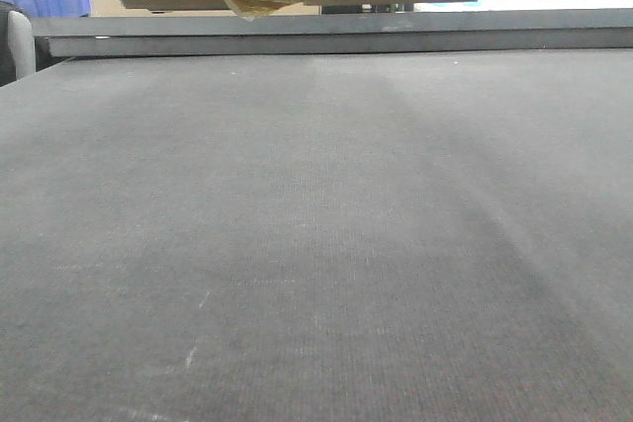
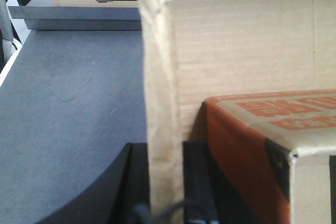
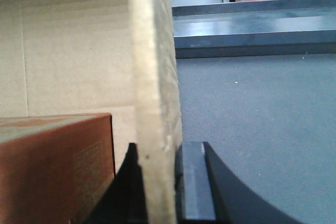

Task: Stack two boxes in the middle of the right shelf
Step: 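Hold the boxes with both grippers while driving to the steel shelf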

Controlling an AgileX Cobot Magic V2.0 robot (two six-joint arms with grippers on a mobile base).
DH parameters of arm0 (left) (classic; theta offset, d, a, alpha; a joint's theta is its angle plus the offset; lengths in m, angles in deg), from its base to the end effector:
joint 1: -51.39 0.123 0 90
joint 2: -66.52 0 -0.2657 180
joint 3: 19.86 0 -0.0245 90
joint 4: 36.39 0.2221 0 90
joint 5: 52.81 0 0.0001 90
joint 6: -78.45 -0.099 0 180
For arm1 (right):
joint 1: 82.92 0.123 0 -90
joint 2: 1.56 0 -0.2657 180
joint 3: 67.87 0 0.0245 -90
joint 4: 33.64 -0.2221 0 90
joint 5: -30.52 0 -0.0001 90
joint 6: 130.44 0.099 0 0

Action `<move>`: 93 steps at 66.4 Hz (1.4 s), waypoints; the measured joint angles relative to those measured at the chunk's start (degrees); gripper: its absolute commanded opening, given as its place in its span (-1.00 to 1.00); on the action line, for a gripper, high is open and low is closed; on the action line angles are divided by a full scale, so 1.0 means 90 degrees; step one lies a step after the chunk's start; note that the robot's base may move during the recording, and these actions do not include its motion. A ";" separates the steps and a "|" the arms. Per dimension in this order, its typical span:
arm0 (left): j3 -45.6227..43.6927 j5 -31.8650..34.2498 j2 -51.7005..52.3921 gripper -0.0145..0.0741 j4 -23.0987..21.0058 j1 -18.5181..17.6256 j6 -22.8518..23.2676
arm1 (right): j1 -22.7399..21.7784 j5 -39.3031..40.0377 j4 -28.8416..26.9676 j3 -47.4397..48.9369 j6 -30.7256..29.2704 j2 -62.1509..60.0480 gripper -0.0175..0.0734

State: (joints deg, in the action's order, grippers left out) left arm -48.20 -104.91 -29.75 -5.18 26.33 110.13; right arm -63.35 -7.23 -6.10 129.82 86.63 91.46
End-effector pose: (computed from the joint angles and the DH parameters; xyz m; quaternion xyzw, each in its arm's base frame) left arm 0.2953 -0.0934 0.4541 -0.0112 0.8350 0.0057 0.5501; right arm 0.3033 0.0781 0.4360 0.0475 0.8125 0.0557 0.5783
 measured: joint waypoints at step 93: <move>0.0000 0.0011 -0.0034 -0.92 0.0048 0.0001 0.0000 | 0.0000 0.0078 0.0026 0.0000 0.0000 0.0015 -0.95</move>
State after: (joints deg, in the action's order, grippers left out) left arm -48.20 -104.81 -30.06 -4.75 26.34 110.13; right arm -63.35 -6.53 -5.86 129.82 86.63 91.59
